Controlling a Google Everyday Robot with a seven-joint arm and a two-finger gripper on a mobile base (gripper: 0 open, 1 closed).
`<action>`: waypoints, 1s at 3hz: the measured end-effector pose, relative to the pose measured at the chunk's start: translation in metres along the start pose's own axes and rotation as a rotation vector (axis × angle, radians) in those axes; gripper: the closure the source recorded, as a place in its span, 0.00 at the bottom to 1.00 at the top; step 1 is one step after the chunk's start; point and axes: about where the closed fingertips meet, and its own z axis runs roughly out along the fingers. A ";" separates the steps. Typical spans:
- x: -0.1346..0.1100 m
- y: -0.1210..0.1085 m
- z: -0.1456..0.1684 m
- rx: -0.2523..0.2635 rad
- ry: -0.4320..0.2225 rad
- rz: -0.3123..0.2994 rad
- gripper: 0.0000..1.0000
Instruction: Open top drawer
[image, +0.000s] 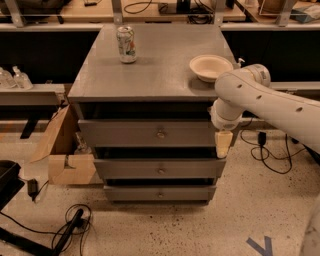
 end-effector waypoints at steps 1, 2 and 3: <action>0.004 0.003 0.013 -0.015 -0.003 0.020 0.00; 0.006 0.007 0.025 -0.037 0.005 0.032 0.18; 0.005 0.011 0.024 -0.060 0.042 0.035 0.41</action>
Offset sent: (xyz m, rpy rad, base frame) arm 0.0032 -0.0088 -0.0350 -0.0020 0.0545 -0.0517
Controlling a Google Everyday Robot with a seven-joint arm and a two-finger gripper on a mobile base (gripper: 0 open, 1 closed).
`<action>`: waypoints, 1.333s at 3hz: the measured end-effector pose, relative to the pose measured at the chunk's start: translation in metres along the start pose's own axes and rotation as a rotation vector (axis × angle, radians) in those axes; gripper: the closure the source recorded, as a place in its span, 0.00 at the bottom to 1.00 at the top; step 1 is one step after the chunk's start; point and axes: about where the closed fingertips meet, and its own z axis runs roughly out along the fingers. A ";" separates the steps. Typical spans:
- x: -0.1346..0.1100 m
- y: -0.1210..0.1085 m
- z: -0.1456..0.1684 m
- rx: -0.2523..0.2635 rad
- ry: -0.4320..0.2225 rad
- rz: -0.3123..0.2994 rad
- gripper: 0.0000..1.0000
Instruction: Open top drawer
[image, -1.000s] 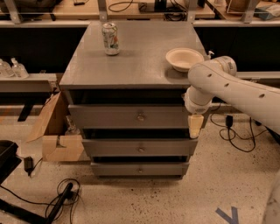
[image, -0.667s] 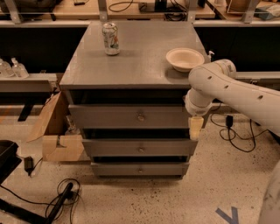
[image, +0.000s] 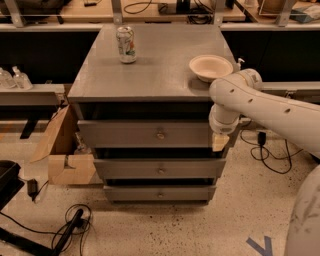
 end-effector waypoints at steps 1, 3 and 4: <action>-0.005 0.009 -0.016 -0.008 0.036 -0.015 0.65; -0.005 0.007 -0.023 -0.008 0.036 -0.015 1.00; -0.004 0.024 -0.041 -0.004 0.059 -0.007 1.00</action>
Offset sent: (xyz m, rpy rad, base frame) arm -0.0843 0.0246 0.0947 -0.1472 -0.0291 0.0391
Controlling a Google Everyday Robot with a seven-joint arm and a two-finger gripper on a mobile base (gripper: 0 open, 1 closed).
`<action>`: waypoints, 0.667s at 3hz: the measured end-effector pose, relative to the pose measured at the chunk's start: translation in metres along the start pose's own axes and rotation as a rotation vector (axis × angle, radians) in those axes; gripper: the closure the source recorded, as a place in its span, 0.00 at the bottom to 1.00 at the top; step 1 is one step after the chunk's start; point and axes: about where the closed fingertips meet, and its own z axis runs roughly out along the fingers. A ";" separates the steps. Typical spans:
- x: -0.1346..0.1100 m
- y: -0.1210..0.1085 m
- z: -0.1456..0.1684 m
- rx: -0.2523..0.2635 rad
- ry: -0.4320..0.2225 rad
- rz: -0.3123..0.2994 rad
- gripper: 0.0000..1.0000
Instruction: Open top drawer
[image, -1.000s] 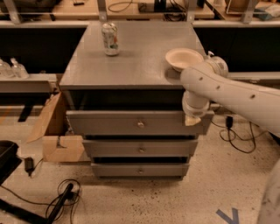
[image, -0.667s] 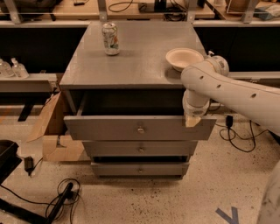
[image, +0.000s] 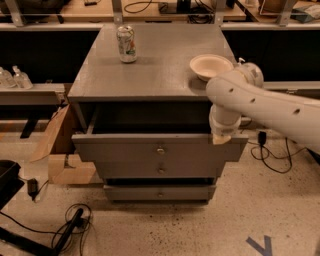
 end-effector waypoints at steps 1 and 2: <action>0.000 0.004 -0.002 0.000 0.003 0.002 1.00; 0.002 0.017 -0.013 0.002 0.013 0.010 1.00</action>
Offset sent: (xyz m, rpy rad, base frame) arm -0.1805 -0.0099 0.1100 -0.0937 -0.0329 -0.1207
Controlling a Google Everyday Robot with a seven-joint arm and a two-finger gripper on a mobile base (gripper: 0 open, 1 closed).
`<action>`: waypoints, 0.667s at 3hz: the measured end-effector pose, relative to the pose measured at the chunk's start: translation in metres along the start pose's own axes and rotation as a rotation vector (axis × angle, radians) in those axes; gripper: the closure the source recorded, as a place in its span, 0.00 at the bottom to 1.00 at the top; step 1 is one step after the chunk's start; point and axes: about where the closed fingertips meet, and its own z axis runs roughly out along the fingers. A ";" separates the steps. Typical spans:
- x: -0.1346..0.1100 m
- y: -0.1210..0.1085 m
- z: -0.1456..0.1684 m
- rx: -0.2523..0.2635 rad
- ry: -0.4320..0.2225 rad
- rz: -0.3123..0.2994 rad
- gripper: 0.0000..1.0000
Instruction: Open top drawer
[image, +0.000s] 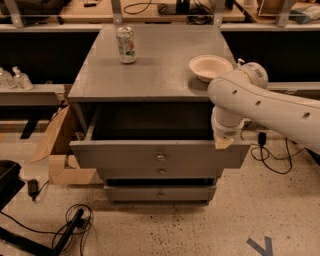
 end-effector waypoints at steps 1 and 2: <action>0.005 0.053 -0.052 -0.006 0.021 0.023 1.00; 0.007 0.086 -0.084 -0.011 0.028 0.032 1.00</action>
Offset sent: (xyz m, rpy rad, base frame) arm -0.1566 0.0012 0.0894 -0.0215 0.0152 -0.0535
